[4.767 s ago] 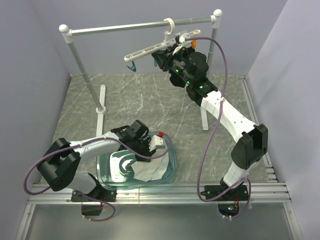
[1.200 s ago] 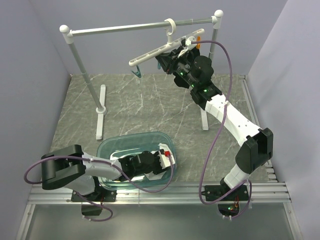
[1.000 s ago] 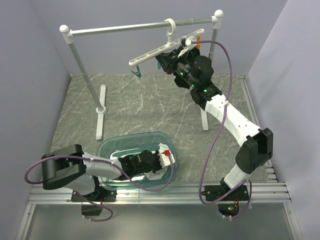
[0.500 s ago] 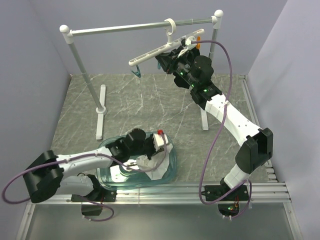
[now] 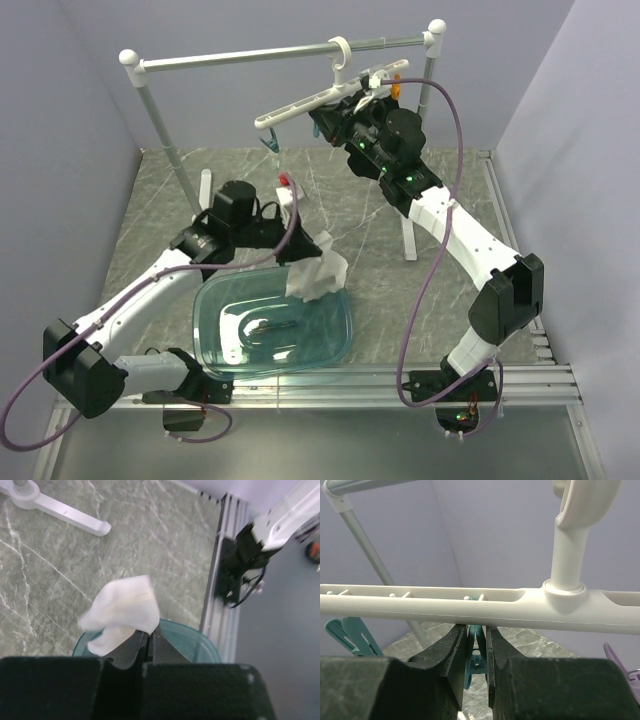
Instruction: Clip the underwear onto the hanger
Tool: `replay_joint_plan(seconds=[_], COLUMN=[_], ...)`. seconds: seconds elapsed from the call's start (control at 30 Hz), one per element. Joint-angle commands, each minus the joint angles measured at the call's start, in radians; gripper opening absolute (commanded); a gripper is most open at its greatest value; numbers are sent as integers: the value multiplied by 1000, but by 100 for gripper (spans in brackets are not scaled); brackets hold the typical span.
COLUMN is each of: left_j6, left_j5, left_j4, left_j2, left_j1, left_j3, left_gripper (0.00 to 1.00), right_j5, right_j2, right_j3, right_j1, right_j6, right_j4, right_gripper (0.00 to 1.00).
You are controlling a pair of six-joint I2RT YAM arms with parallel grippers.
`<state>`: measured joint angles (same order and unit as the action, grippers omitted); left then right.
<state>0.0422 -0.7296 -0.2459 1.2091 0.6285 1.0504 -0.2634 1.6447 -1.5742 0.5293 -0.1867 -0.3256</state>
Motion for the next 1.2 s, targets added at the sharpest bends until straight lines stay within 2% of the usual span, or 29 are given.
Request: replay_joint_plan(seconds=[0.0,0.17,0.33,0.4,0.5,0.77,1.17], left_j6=[172,339,401,458,583,806,996], left_j5=[-109,-114,-87,-91,-119,-110,-21], left_j4=[-62,-17,135,177,328,650,918], left_j2=[1,1,-19,-2,18,76,162], left_j1=[-70,-185,-217,-242,-285,-308,-309], left_j3=[108,168,154,151,125,60,11], left_gripper=[0,0,0,0,0,0,0], right_j5=[-19,-16,-16,-16,-22,-34,-57], right_j2=[10,20,32,30,35,47,32], right_j3=[-55,-79,-122,-127,-136,-152,-112], right_j1=[0,-2,0,-2,-2,-3,-5], right_j6=[-13,-31,-74,-88,-117,-201,-246], right_j4=[14,20,40,31,25,25,-10], right_gripper=[0,0,0,0,0,0,0])
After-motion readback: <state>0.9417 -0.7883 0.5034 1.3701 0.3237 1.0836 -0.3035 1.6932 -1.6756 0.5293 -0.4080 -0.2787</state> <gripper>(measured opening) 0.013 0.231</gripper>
